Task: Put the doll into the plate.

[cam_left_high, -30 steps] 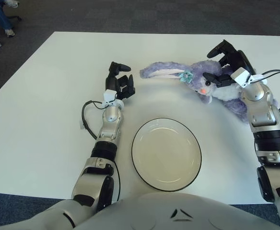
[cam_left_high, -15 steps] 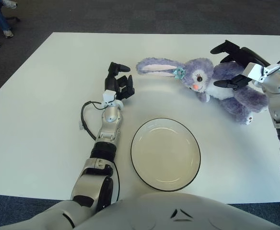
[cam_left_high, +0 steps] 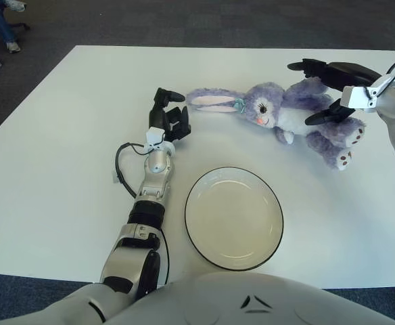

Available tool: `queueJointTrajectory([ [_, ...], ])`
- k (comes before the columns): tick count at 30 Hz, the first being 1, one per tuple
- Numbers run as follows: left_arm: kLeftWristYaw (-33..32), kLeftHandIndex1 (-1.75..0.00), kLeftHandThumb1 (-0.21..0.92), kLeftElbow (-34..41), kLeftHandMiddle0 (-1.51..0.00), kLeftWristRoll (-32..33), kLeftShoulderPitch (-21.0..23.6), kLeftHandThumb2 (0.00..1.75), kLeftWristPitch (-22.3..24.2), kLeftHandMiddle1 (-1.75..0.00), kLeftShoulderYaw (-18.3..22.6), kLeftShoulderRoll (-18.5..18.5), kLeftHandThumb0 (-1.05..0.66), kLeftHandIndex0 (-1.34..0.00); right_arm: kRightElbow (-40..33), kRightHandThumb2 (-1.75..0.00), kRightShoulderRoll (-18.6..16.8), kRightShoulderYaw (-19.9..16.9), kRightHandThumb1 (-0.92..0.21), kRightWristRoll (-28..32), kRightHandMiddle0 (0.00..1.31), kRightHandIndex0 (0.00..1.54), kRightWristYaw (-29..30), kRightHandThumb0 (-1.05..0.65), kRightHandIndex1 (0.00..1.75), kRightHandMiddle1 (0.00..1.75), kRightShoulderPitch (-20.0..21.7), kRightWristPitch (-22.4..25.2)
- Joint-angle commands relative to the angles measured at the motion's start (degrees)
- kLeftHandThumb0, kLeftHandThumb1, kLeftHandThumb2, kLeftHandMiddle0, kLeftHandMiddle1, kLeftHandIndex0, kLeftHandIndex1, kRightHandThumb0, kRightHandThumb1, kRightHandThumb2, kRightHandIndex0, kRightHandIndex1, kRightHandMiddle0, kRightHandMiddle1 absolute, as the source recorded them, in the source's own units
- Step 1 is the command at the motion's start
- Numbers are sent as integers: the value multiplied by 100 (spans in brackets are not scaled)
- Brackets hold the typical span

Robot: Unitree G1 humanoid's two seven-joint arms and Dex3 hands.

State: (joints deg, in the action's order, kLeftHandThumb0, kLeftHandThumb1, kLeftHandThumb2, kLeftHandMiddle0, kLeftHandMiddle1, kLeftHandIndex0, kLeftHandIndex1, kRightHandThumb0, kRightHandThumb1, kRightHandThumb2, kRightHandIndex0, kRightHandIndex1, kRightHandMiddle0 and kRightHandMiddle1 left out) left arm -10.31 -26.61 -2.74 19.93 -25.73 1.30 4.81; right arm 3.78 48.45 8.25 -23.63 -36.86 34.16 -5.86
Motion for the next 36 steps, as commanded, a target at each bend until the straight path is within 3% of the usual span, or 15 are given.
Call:
queueJointTrajectory([
  [1, 16, -175, 63, -107, -110, -19, -332, 92, 20, -175, -24, 50, -39, -38, 27, -54, 100, -6, -56, 16, 0, 4, -124, -92, 7, 1, 120, -104],
  [6, 10, -175, 63, -93, -109, -22, -339, 92, 26, -175, -40, 61, -39, -38, 209, -52, 32, 151, -54, -70, 0, 0, -251, -91, 1, 0, 268, -232],
  [13, -14, -175, 63, -65, -108, -43, -354, 91, 25, -175, -63, 90, -39, -37, 1154, -50, -142, 536, -51, -168, 0, 0, -359, -90, 0, 0, 692, -708],
  [27, -86, -175, 64, -25, -109, -110, -377, 91, 19, -175, -71, 109, -39, -37, 1265, -60, -204, 511, -43, 15, 0, 0, -485, -81, 0, 1, 570, -1018],
  [36, -99, -175, 64, 22, -109, -72, -388, 91, 39, -175, -64, 150, -39, -37, 1534, -72, -251, 718, -34, -450, 0, 0, -296, -71, 0, 6, 627, -1005],
])
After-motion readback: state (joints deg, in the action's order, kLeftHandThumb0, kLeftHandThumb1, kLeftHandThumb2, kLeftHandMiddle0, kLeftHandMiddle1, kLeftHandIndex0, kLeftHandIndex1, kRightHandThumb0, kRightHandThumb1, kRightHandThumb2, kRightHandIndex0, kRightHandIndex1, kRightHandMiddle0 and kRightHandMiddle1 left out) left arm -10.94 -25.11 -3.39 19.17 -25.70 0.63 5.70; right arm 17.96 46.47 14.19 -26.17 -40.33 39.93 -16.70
